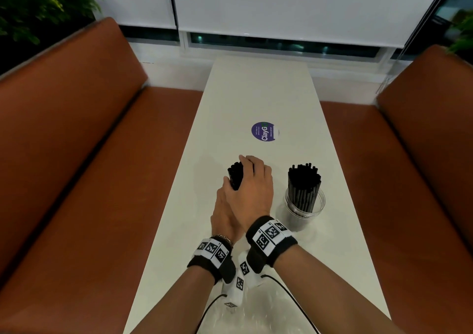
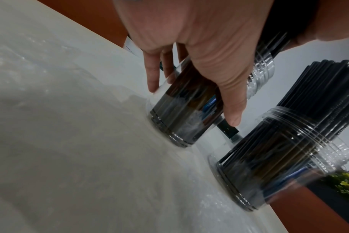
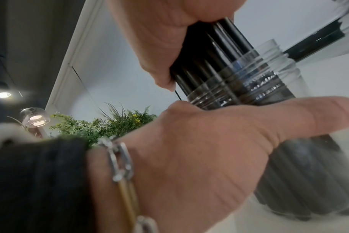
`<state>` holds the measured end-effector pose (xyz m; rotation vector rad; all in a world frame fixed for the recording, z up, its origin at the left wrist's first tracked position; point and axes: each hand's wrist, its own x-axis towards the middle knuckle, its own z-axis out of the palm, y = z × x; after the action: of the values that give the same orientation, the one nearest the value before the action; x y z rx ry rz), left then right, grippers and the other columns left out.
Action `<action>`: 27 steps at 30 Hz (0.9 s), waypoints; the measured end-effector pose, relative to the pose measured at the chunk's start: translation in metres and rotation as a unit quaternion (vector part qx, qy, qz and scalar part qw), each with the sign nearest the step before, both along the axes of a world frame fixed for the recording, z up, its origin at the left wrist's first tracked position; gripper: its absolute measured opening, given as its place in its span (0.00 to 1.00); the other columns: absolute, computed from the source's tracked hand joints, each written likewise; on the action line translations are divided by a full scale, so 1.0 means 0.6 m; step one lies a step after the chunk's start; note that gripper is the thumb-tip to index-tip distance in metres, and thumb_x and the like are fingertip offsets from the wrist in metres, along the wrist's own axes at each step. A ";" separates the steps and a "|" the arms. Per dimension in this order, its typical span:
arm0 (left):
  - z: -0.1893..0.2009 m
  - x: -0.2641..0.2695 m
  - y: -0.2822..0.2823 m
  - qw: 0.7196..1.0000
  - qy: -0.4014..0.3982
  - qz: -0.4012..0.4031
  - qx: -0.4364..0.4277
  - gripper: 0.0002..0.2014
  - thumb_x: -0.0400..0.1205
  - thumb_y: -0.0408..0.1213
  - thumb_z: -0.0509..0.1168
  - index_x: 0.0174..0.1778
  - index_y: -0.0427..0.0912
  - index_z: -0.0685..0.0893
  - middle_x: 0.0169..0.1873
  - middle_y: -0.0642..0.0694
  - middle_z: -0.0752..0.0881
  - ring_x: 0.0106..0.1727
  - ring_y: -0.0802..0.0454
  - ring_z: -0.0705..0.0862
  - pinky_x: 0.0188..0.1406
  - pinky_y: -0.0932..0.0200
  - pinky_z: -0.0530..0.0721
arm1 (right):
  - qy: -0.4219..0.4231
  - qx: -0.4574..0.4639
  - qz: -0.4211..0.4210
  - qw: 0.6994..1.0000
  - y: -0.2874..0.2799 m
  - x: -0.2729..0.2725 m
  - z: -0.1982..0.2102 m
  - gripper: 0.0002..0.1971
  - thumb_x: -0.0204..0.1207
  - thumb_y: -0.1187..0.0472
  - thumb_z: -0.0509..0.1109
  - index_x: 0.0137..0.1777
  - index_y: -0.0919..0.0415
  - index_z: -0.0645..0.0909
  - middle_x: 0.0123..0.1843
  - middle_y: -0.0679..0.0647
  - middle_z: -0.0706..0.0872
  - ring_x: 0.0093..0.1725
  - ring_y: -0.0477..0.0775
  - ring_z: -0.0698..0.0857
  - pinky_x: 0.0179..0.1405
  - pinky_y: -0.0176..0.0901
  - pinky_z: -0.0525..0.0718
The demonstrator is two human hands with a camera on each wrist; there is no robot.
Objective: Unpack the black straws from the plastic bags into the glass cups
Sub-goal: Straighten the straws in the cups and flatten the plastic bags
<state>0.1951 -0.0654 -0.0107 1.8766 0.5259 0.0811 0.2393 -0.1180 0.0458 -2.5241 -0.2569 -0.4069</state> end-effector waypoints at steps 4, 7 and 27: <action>0.021 0.000 -0.007 0.999 0.010 -0.025 0.040 0.51 0.68 0.71 0.58 0.86 0.47 0.63 0.73 0.46 0.79 0.67 0.46 0.83 0.69 0.43 0.84 | 0.005 -0.005 -0.002 1.000 0.002 0.001 0.001 0.31 0.75 0.49 0.78 0.76 0.61 0.81 0.73 0.58 0.85 0.69 0.63 0.83 0.70 0.56 0.85; 0.032 -0.001 -0.010 0.998 0.012 -0.029 0.052 0.52 0.67 0.72 0.55 0.85 0.46 0.65 0.74 0.44 0.79 0.69 0.43 0.83 0.69 0.44 0.83 | 0.010 -0.002 -0.004 1.000 0.003 0.006 0.003 0.31 0.76 0.49 0.77 0.77 0.62 0.80 0.74 0.59 0.84 0.71 0.63 0.82 0.73 0.56 0.84; 0.023 -0.004 -0.013 0.999 0.031 -0.034 -0.011 0.56 0.62 0.73 0.54 0.84 0.41 0.67 0.75 0.39 0.78 0.74 0.39 0.80 0.75 0.47 0.78 | 0.059 -0.028 0.014 0.998 -0.006 -0.002 0.015 0.39 0.85 0.40 0.66 0.89 0.62 0.64 0.92 0.59 0.63 0.91 0.62 0.62 0.92 0.57 0.60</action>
<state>0.1930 -0.0731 0.0028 1.8776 0.5030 -0.0289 0.2382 -0.1214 0.0547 -2.5847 -0.2606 -0.2411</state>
